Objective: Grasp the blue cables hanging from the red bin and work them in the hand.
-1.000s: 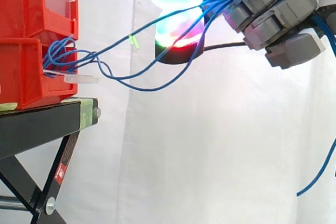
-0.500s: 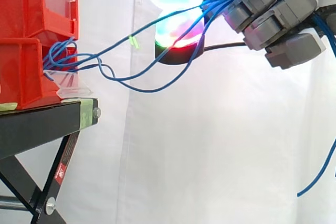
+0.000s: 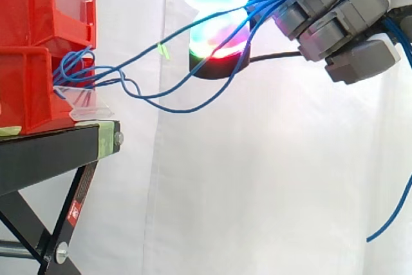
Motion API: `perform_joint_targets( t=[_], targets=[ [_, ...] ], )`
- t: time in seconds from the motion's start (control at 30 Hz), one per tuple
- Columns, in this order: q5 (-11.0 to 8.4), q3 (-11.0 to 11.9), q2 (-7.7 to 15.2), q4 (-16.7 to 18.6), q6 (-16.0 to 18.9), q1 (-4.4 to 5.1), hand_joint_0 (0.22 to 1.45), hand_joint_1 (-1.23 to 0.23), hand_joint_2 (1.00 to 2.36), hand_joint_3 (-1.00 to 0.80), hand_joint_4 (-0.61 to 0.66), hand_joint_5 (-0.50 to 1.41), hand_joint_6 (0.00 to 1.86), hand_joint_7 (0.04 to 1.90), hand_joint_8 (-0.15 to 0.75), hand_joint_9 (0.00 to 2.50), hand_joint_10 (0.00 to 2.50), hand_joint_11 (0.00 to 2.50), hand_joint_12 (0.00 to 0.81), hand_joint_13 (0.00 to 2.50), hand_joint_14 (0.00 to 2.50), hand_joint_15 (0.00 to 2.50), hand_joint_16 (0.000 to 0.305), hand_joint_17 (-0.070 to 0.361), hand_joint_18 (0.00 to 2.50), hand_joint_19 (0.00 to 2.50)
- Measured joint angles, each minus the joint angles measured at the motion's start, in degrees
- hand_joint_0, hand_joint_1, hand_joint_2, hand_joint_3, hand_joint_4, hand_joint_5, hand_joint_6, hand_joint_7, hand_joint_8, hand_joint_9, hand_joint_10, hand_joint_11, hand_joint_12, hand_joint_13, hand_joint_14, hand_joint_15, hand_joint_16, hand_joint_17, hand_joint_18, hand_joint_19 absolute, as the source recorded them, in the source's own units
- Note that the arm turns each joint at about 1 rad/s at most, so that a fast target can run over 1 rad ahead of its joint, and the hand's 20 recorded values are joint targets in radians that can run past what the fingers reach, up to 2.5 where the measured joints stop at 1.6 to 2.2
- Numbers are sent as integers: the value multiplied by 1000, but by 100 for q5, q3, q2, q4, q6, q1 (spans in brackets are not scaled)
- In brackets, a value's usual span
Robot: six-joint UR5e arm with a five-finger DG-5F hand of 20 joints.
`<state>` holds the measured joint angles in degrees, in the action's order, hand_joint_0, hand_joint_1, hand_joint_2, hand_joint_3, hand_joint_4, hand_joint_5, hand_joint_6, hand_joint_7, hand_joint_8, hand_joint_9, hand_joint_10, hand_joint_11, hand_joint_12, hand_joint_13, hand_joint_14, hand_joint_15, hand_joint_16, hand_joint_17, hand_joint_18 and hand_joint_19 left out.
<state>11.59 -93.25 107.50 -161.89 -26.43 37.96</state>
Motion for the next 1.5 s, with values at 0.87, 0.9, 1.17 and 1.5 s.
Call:
perform_joint_targets(
  t=[0.87, 0.9, 1.17, 1.5],
  targets=[
    [1, 0, 5, 0, 4, 1, 912, -636, 1022, -419, 268, 289, 897, 1276, 453, 557, 2500, 2500, 461, 911, 2500, 1354, 52, 117, 1528, 1367],
    [1, 0, 4, 0, 3, 1, 913, -636, 1023, -425, 274, 289, 897, 1276, 448, 556, 2500, 2500, 461, 911, 2500, 1354, 51, 116, 1527, 1368],
    [1, 0, 2, 0, 2, 1, 913, -636, 1022, -430, 268, 290, 892, 1277, 448, 559, 2500, 2500, 455, 909, 2500, 1346, 52, 117, 1527, 1375],
    [1, 0, 3, 0, 5, 1, 913, -635, 1022, -430, 267, 291, 886, 1282, 448, 559, 2500, 2500, 455, 909, 2500, 1360, 52, 117, 1524, 1374]
  ],
)
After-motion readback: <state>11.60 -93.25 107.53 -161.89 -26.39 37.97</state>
